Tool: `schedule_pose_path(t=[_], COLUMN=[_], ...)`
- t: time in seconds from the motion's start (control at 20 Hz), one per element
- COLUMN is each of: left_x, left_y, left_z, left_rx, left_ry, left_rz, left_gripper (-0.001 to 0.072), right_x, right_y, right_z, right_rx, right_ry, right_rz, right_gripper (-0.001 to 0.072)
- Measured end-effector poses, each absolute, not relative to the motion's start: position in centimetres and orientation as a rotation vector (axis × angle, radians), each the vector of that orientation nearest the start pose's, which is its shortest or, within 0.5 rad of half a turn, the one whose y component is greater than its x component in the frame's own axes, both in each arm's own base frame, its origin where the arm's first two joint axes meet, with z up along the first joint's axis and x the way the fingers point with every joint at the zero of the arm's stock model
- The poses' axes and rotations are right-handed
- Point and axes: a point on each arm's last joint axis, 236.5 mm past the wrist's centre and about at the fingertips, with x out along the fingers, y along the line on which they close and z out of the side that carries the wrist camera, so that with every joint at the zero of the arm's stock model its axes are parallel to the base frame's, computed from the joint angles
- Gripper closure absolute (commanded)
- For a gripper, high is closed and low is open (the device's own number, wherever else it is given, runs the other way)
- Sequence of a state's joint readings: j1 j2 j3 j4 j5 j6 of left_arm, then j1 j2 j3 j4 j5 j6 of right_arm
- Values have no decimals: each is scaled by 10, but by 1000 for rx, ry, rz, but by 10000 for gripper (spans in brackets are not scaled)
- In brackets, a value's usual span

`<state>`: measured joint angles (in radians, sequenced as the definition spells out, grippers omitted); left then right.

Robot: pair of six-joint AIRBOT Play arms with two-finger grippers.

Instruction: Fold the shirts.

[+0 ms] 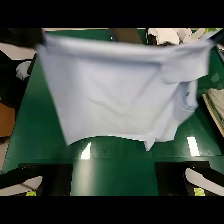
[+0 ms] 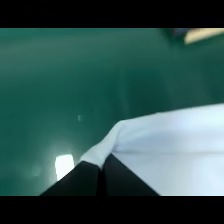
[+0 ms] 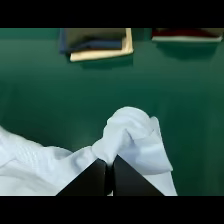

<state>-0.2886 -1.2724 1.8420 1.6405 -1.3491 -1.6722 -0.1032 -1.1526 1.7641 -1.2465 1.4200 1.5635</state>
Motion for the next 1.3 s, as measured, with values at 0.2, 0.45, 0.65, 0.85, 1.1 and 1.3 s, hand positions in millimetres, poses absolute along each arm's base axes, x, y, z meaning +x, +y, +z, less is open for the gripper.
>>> schedule_pose_path(t=[0.2,0.45,0.65,0.85,1.1,1.3], left_x=[473,503,505,470,390,340], left_y=[-122,-127,-108,-62,-51,-66], left_z=[135,66,70,81,47,6], left_rx=[114,151,164,129,60,-33], left_ry=[988,1050,1071,1148,1292,1397], left_rz=[-158,-153,-127,-60,-77,-130], left_gripper=[685,332,332,332,333,333], right_x=[442,480,493,455,362,298], right_y=[49,59,51,17,-31,-40], right_z=[158,81,91,94,37,-20], right_rx=[257,270,251,248,297,376], right_ry=[1006,1093,1063,1114,1322,1489], right_rz=[204,206,211,147,3,-60], right_gripper=[693,220,231,242,242,242])
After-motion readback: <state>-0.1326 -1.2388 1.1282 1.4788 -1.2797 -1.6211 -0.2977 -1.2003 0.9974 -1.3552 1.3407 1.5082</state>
